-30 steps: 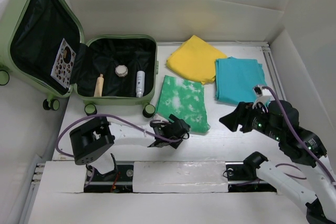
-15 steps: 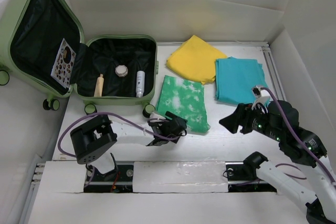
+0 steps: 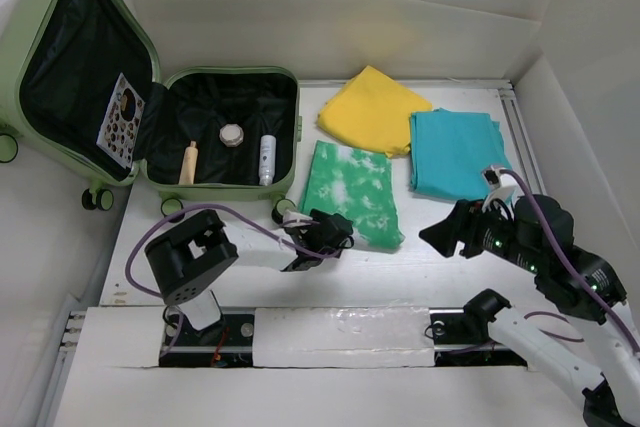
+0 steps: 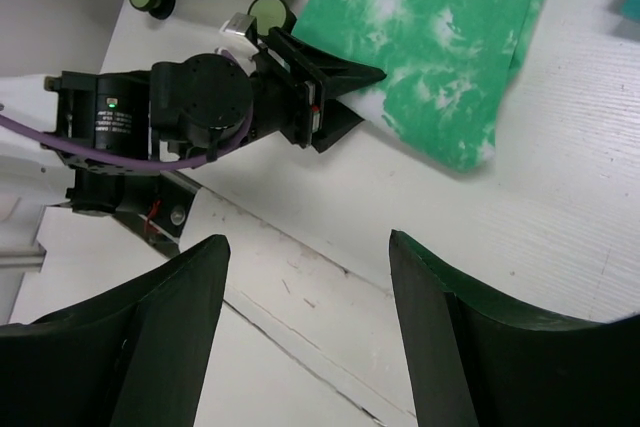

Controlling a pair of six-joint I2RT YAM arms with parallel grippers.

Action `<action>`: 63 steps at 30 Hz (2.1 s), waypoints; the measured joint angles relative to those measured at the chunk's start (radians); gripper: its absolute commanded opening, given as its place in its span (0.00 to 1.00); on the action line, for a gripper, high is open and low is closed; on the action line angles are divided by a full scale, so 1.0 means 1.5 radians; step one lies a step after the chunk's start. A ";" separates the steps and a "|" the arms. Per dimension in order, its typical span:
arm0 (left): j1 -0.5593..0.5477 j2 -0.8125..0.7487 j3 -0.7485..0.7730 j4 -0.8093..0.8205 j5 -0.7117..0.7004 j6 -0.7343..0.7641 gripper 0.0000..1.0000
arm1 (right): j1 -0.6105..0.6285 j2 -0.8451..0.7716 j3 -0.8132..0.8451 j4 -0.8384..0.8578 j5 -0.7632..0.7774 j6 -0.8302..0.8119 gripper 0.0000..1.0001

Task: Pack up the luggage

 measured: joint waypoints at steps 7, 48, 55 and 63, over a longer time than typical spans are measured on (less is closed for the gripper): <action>0.000 0.021 -0.006 0.038 0.000 -0.005 0.00 | 0.000 -0.006 0.003 -0.017 0.001 -0.004 0.71; 0.682 0.050 0.861 -0.328 0.257 0.744 0.00 | 0.000 0.117 0.143 0.026 0.029 -0.003 0.72; 0.745 -0.043 0.382 -0.052 0.383 0.748 0.00 | 0.000 0.129 0.120 0.062 0.037 0.007 0.74; 0.786 -0.288 -0.100 0.131 0.440 0.702 0.29 | 0.000 0.140 0.032 0.075 0.048 0.003 0.83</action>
